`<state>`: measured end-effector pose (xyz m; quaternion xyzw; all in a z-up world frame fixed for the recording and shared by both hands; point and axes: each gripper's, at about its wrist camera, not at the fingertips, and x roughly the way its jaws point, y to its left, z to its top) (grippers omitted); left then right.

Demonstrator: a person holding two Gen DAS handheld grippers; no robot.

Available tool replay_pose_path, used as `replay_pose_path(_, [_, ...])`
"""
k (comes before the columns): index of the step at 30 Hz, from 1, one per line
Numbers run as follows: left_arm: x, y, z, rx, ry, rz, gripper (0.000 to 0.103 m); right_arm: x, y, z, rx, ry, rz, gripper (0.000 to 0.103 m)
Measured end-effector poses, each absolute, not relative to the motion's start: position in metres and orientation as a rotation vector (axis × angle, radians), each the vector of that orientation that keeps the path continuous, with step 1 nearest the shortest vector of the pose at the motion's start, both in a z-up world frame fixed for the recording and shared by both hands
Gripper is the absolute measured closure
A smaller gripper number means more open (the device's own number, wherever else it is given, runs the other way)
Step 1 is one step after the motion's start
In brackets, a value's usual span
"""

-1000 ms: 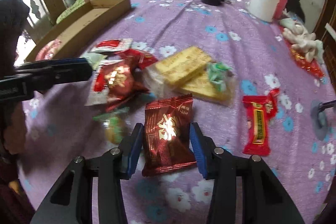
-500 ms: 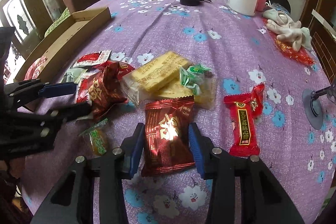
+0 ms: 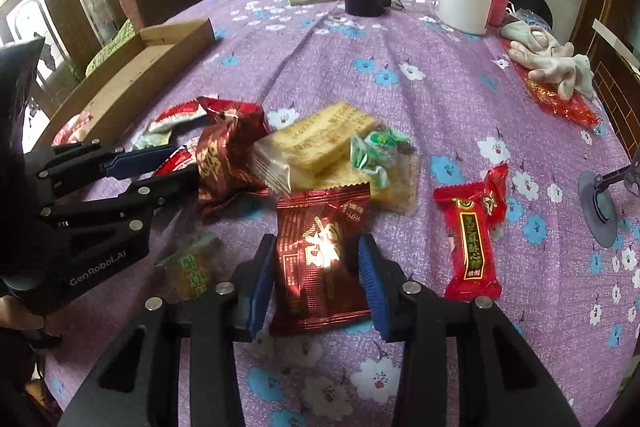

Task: Organize snacks
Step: 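Grasp the dark red square packet with the right gripper while the left grasps the white-red packet, then carry both packets over the cardboard tray with both grippers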

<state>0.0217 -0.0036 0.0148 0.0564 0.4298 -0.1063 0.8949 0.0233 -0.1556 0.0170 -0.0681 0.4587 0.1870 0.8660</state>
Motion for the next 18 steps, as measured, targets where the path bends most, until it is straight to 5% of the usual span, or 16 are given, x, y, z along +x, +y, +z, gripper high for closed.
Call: replay_pose_path(18, [0.004, 0.009, 0.054, 0.046, 0.667, -0.244, 0.073, 0.01, -0.15, 0.044, 0.018, 0.786, 0.454, 0.064])
